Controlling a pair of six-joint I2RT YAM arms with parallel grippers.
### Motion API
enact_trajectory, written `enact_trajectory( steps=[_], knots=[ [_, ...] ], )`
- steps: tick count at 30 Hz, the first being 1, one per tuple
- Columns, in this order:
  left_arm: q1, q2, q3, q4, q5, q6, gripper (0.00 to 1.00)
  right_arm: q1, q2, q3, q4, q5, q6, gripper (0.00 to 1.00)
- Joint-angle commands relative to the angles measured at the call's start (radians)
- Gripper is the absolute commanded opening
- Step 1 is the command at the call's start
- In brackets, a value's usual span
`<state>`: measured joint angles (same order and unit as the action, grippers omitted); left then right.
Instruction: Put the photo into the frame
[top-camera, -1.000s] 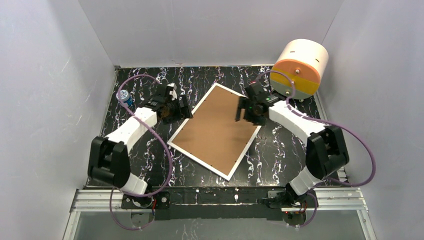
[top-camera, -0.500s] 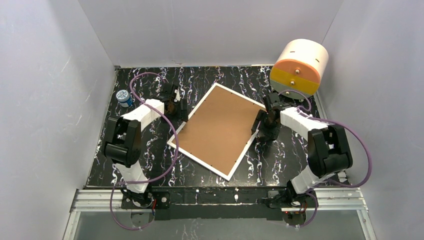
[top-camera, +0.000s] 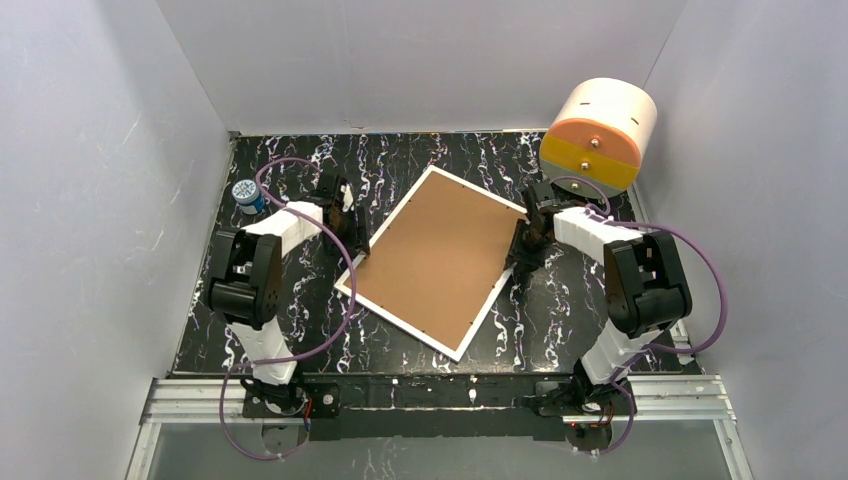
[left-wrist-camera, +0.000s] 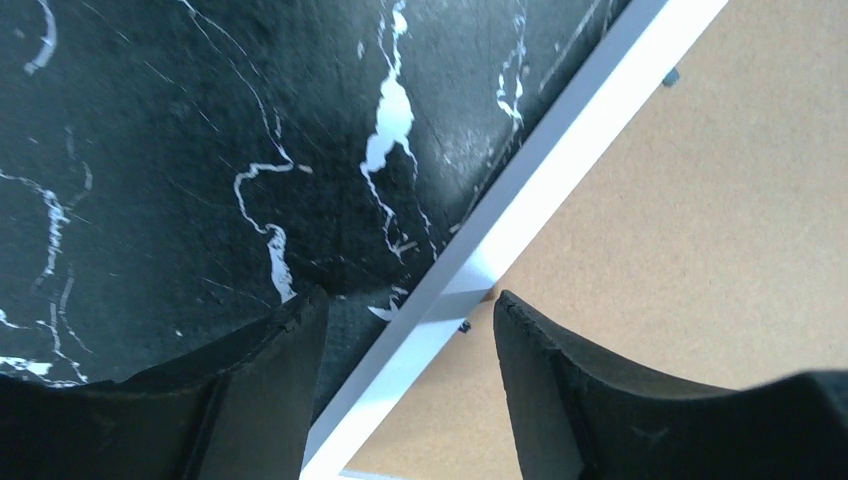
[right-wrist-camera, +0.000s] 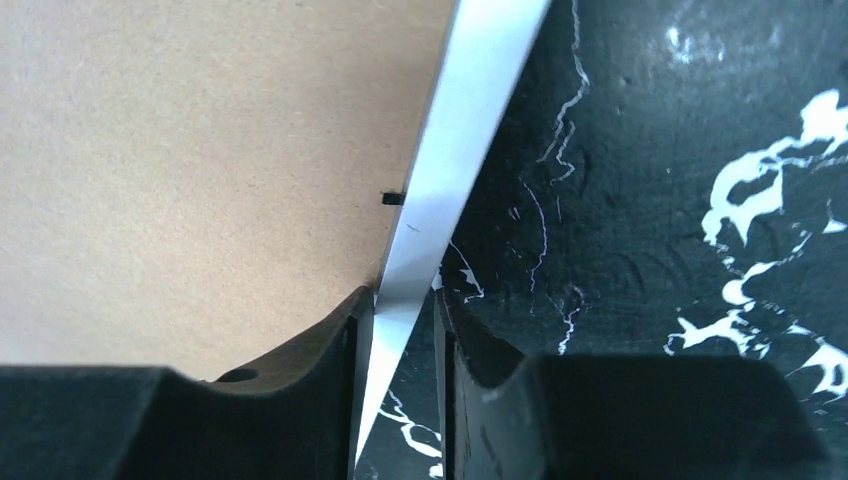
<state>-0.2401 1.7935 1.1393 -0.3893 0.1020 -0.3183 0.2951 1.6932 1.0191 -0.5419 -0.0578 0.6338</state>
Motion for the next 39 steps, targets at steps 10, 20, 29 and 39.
enact_trajectory(
  steps=[10, 20, 29, 39],
  knots=[
    [0.016, -0.168, -0.018, -0.057, 0.088, -0.025, 0.67, -0.005, 0.040, 0.090, -0.032, 0.026, -0.425, 0.23],
    [0.016, -0.042, -0.028, -0.022, 0.096, 0.036, 0.65, -0.004, 0.034, 0.154, -0.070, 0.011, -0.289, 0.42],
    [0.016, -0.131, -0.219, 0.047, 0.249, -0.070, 0.26, 0.009, -0.039, 0.197, -0.093, -0.144, -0.106, 0.61],
    [-0.093, -0.312, -0.492, 0.176, 0.324, -0.368, 0.17, 0.211, 0.054, 0.286, -0.074, -0.115, 0.138, 0.54]
  ],
)
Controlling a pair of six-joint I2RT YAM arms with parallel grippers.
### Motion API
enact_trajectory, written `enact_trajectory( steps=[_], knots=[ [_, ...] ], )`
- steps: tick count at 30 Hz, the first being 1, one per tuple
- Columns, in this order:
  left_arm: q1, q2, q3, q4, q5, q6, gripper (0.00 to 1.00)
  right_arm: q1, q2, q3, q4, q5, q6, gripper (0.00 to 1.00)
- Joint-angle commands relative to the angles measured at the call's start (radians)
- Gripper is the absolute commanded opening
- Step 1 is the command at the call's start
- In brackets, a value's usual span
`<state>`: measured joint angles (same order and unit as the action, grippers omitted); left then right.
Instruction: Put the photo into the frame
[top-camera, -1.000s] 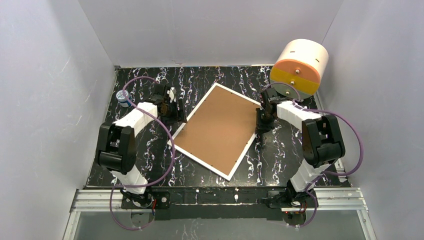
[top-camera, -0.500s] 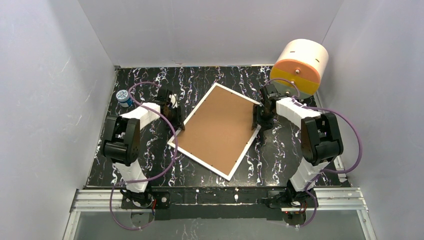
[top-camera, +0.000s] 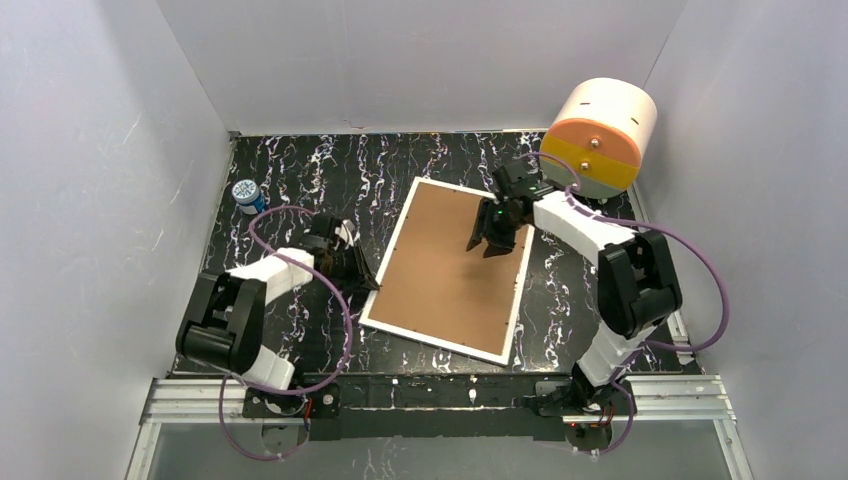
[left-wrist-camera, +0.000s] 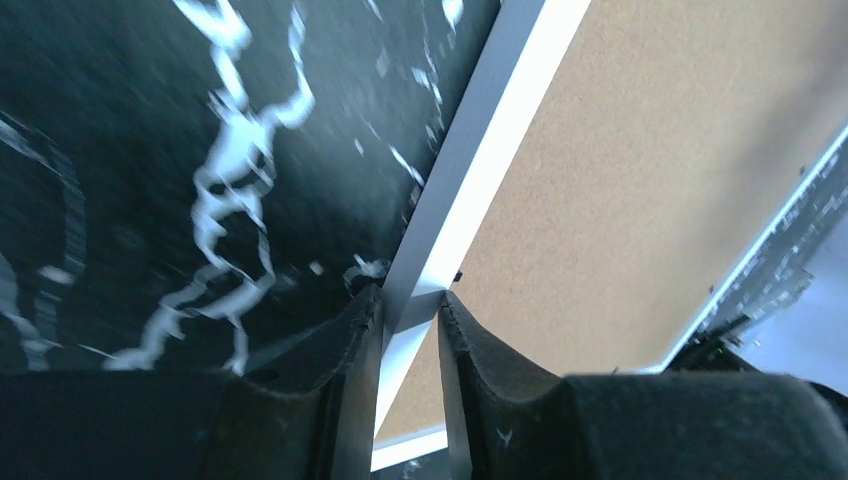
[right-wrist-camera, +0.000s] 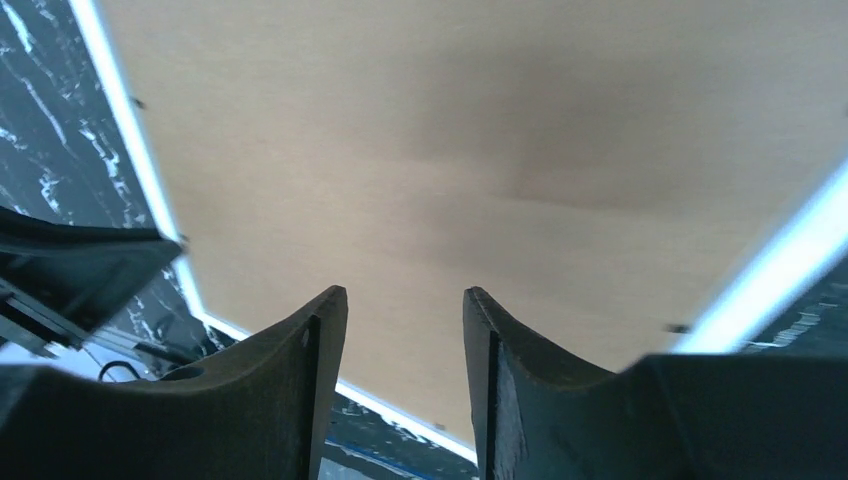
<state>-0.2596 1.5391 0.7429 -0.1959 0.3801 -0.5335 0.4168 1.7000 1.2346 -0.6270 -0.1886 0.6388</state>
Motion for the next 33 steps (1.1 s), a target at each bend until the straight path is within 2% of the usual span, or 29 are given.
enact_trajectory(
  steps=[1, 8, 13, 23, 28, 33],
  knots=[
    [-0.090, -0.075, -0.115, -0.013, 0.040, -0.174, 0.17, 0.121, 0.068, 0.092, 0.005, 0.042, 0.146, 0.54],
    [-0.130, -0.194, -0.234, -0.002, 0.047, -0.237, 0.18, 0.335, 0.266, 0.345, -0.099, 0.317, 0.207, 0.60],
    [-0.133, -0.251, -0.281, 0.016, 0.074, -0.251, 0.20, 0.419, 0.445, 0.571, -0.220, 0.412, 0.246, 0.61],
    [-0.132, -0.326, -0.253, -0.023, -0.017, -0.279, 0.31, 0.488, 0.706, 0.916, -0.338, 0.507, 0.259, 0.54],
    [-0.114, -0.297, -0.221, -0.083, -0.049, -0.240, 0.31, 0.499, 0.768, 0.978, -0.360, 0.565, 0.231, 0.45],
    [-0.081, -0.332, -0.213, -0.112, -0.109, -0.226, 0.34, 0.511, 0.817, 1.020, -0.368, 0.605, 0.198, 0.43]
  ],
)
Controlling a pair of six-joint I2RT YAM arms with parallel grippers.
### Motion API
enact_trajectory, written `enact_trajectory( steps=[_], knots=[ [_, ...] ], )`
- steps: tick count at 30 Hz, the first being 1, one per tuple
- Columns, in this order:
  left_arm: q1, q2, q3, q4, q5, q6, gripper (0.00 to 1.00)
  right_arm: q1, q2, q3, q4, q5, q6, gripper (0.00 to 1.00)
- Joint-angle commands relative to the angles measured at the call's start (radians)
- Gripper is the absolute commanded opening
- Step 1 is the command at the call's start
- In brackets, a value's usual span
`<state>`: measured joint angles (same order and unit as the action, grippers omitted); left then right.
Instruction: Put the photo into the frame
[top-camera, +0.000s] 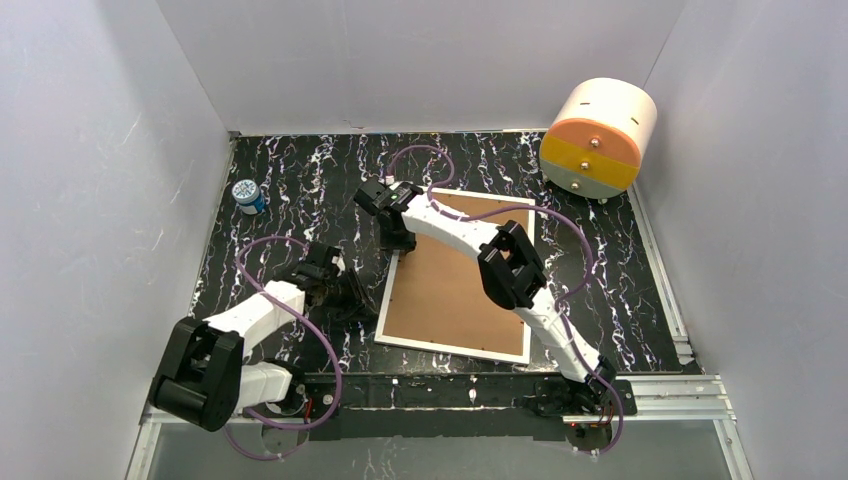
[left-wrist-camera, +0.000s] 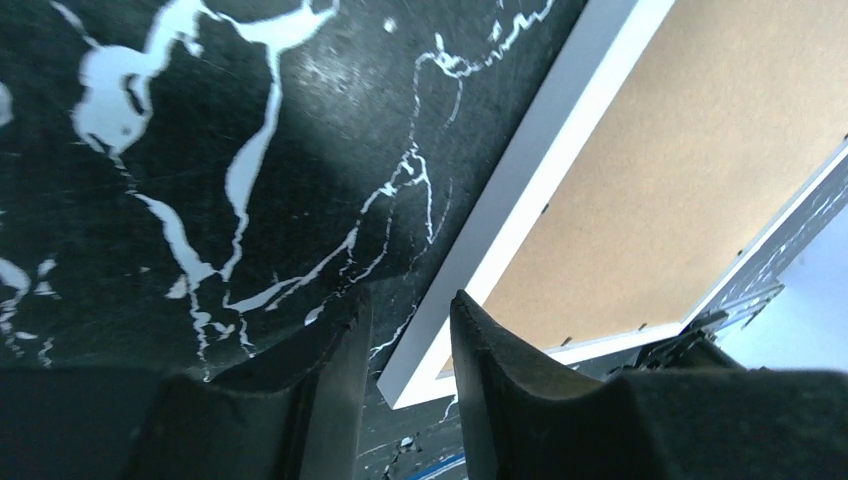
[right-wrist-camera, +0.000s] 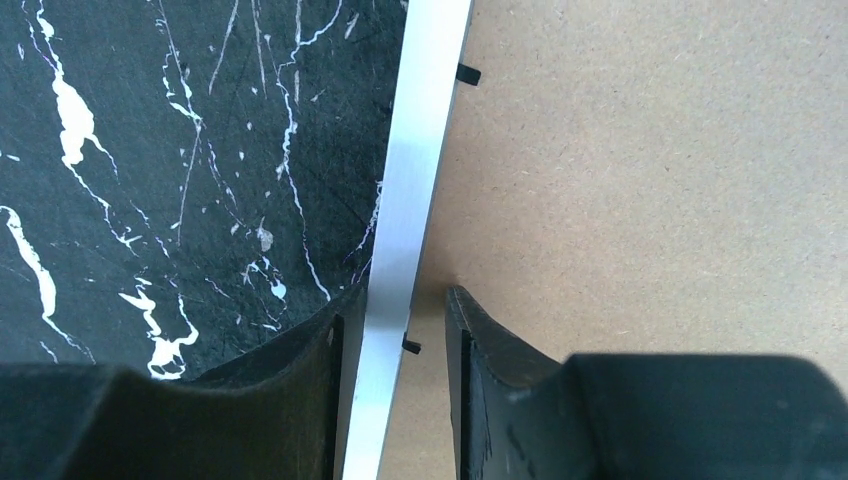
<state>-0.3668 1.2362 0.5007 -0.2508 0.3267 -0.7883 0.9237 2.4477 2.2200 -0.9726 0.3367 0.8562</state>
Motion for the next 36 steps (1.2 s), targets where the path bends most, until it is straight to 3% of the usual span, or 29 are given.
enact_trajectory(
  steps=[1, 7, 12, 15, 24, 36],
  knots=[
    [0.030, -0.026, 0.033, -0.056, -0.048, 0.039, 0.35, 0.005, 0.076, 0.037, -0.020, 0.074, -0.021, 0.43],
    [0.035, 0.006, 0.045, -0.035, 0.005, 0.068, 0.40, 0.009, 0.100, 0.041, -0.017, 0.033, -0.016, 0.43],
    [0.035, 0.023, 0.046, 0.015, 0.046, 0.068, 0.46, 0.009, 0.113, 0.065, -0.053, 0.032, -0.015, 0.23],
    [0.035, 0.045, 0.041, 0.062, 0.088, 0.074, 0.52, 0.009, 0.097, 0.064, -0.059, 0.023, -0.018, 0.16],
    [0.035, 0.139, 0.035, 0.239, 0.212, 0.046, 0.65, 0.009, -0.028, 0.034, -0.042, -0.078, 0.000, 0.16],
    [0.035, 0.243, 0.042, 0.302, 0.246, 0.026, 0.66, 0.008, -0.162, -0.065, 0.011, -0.163, 0.007, 0.16]
  ],
)
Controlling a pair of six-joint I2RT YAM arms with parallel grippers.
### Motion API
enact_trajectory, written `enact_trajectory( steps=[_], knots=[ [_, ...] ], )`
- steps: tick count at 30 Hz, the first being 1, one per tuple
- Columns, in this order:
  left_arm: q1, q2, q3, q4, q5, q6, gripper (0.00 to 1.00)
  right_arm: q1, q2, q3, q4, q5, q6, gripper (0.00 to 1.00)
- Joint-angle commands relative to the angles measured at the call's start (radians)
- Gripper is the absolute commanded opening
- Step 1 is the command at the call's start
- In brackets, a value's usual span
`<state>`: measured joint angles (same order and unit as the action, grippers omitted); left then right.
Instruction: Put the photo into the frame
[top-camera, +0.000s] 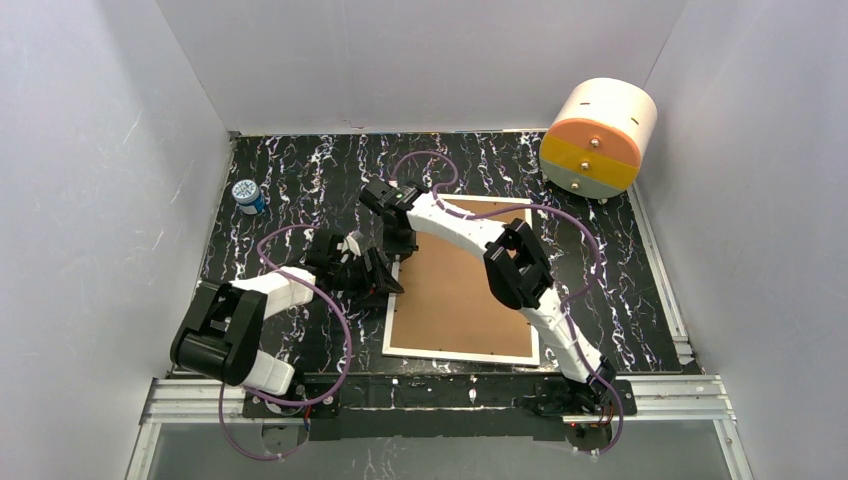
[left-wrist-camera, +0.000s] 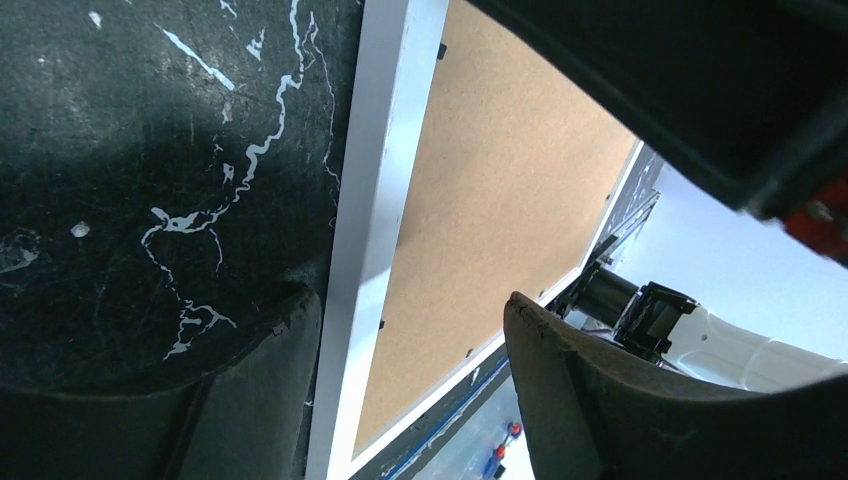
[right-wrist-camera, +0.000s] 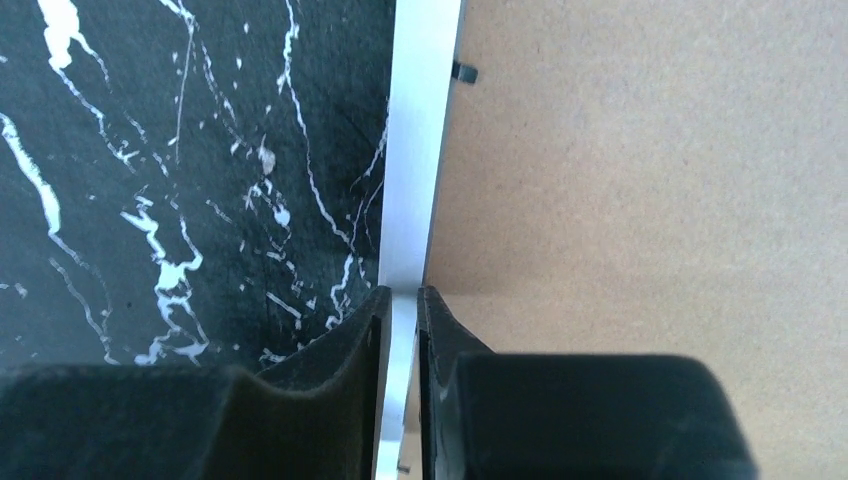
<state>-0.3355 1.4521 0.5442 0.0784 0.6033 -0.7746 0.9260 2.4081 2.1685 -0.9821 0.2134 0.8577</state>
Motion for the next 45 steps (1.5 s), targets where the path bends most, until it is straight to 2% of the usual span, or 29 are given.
enact_trajectory(
  steps=[1, 8, 9, 10, 11, 15, 18, 27, 31, 39, 45],
  knots=[
    [0.004, 0.029, -0.003, -0.028, -0.036, 0.014, 0.66, 0.006, -0.127, -0.013, 0.020, -0.042, 0.005, 0.16],
    [0.004, 0.048, -0.014, -0.029, -0.041, 0.014, 0.63, 0.006, -0.165, -0.024, 0.024, -0.071, 0.004, 0.16],
    [0.004, 0.046, -0.013, -0.030, -0.042, 0.015, 0.63, 0.007, -0.167, -0.032, 0.024, -0.066, 0.003, 0.28],
    [0.004, 0.041, -0.013, -0.035, -0.052, 0.013, 0.62, 0.007, -0.165, -0.039, 0.020, -0.057, 0.005, 0.03],
    [0.004, 0.034, -0.013, -0.042, -0.067, 0.011, 0.61, 0.004, -0.160, -0.044, 0.011, -0.049, 0.008, 0.03],
    [0.004, -0.003, -0.021, -0.105, -0.160, -0.001, 0.52, 0.004, -0.117, -0.041, -0.013, -0.019, 0.001, 0.22],
    [0.004, -0.018, -0.041, -0.112, -0.196, -0.022, 0.47, 0.005, -0.079, -0.015, -0.029, 0.009, -0.004, 0.32],
    [0.004, 0.019, -0.089, -0.042, -0.132, -0.052, 0.31, 0.005, 0.003, 0.022, -0.035, 0.093, -0.015, 0.34],
    [0.004, 0.044, -0.112, 0.017, -0.065, -0.070, 0.26, 0.008, -0.006, -0.021, 0.062, 0.138, -0.064, 0.33],
    [0.004, 0.083, -0.157, 0.161, 0.081, -0.103, 0.20, 0.022, 0.017, -0.019, 0.072, 0.100, -0.065, 0.40],
    [0.004, 0.066, -0.161, 0.163, 0.093, -0.101, 0.18, 0.024, 0.025, -0.023, -0.005, 0.108, -0.045, 0.37]
  ],
)
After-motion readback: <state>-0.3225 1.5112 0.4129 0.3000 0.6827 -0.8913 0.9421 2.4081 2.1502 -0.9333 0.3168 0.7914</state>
